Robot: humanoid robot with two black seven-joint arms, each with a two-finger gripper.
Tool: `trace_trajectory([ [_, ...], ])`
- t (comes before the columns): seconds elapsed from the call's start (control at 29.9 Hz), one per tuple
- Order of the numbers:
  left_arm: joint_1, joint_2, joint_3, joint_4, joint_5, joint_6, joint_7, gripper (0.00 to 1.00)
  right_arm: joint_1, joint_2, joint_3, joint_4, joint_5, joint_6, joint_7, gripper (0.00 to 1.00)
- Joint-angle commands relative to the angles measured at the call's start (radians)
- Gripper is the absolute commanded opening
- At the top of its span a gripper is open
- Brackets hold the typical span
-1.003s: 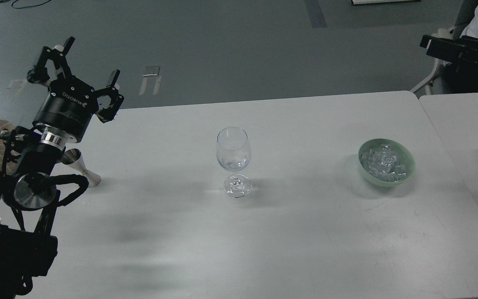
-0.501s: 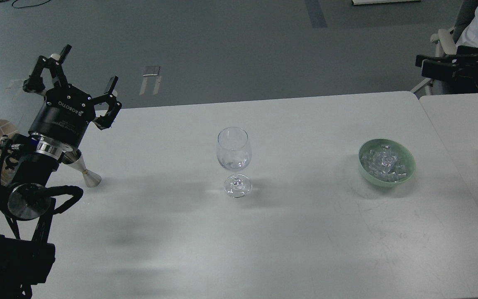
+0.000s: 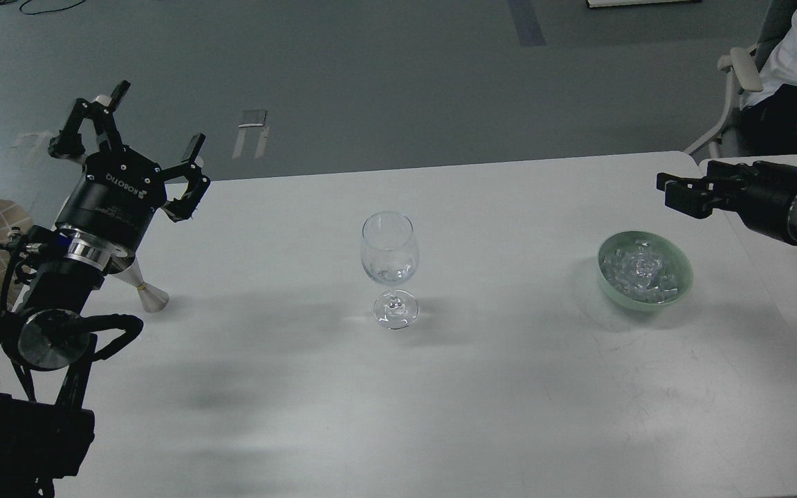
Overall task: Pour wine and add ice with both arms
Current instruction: 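Reach the right gripper into the green bowl and grasp ice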
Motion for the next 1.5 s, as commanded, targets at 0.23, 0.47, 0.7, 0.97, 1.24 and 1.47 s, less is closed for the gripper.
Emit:
trace_trajectory([
  [0.23,0.001,-0.017,0.002,0.003,0.006,0.000,0.000,0.98,-0.068,0.056,-0.042,0.015,0.001,0.000,-0.102,0.83],
  [0.47,0.018,-0.020,0.002,0.003,0.006,-0.002,-0.001,0.98,-0.083,0.100,-0.057,0.007,-0.004,0.000,-0.106,0.79],
  [0.7,0.032,-0.021,0.000,0.003,0.008,-0.002,-0.011,0.98,-0.114,0.128,-0.077,0.006,-0.010,0.000,-0.108,0.78],
  [0.97,0.044,-0.046,0.000,0.003,0.011,-0.003,-0.012,0.98,-0.109,0.171,-0.085,-0.028,-0.012,0.000,-0.137,0.71],
  [1.24,0.046,-0.047,0.000,0.003,0.011,-0.005,-0.012,0.98,-0.109,0.191,-0.085,-0.039,-0.012,0.000,-0.165,0.71],
  [1.47,0.047,-0.047,0.000,0.003,0.011,-0.005,-0.014,0.98,-0.108,0.189,-0.085,-0.040,-0.012,0.000,-0.183,0.57],
])
